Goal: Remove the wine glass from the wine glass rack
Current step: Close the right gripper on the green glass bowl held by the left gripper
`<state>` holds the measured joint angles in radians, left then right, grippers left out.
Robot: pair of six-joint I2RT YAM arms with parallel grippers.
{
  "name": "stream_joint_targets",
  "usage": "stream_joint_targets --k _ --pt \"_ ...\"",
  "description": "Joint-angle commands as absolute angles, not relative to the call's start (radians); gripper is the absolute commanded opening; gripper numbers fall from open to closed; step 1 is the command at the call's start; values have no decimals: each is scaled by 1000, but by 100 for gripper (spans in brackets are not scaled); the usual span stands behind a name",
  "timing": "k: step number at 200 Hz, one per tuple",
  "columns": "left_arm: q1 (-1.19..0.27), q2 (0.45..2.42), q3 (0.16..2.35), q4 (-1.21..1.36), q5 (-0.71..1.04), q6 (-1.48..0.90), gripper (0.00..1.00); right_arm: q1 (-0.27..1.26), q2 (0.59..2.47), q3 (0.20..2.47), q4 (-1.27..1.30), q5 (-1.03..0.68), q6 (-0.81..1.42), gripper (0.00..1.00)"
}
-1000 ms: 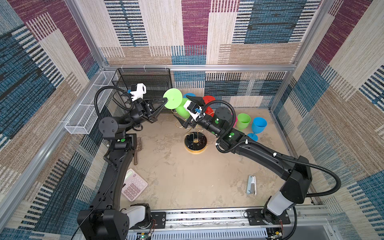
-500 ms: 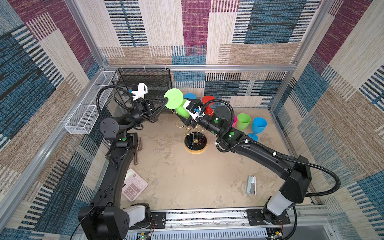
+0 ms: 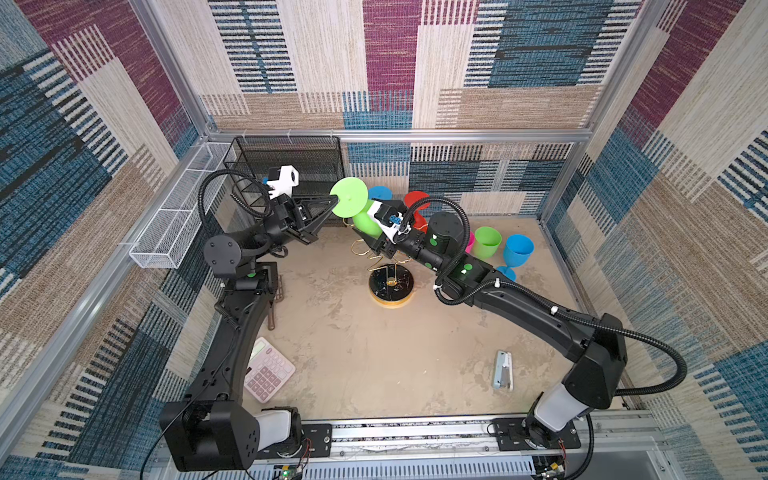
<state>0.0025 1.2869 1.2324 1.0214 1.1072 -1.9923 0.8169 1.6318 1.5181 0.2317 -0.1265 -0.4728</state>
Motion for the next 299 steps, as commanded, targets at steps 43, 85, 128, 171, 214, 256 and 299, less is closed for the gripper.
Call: stream_joint_targets --k 43,85,128,171,214,256,299 --pt "11 1307 1249 1087 1061 -2003 27 817 1579 1514 198 -120 -388 34" --pt "24 1315 1275 1041 1085 -1855 29 818 1548 1583 -6 -61 -278 29" --pt "6 1177 1233 505 951 -1055 31 818 1463 1638 -335 -43 -161 27" --pt "-76 1082 1098 485 772 -488 31 818 1387 1606 -579 -48 -61 25" --pt "-121 1015 968 528 790 53 37 819 1361 1564 -677 -98 -7 24" --pt "-139 1010 924 572 873 329 38 827 1385 1554 -699 -150 14 23" --pt "-156 1040 922 658 938 354 38 840 1415 1545 -685 -183 25 20"
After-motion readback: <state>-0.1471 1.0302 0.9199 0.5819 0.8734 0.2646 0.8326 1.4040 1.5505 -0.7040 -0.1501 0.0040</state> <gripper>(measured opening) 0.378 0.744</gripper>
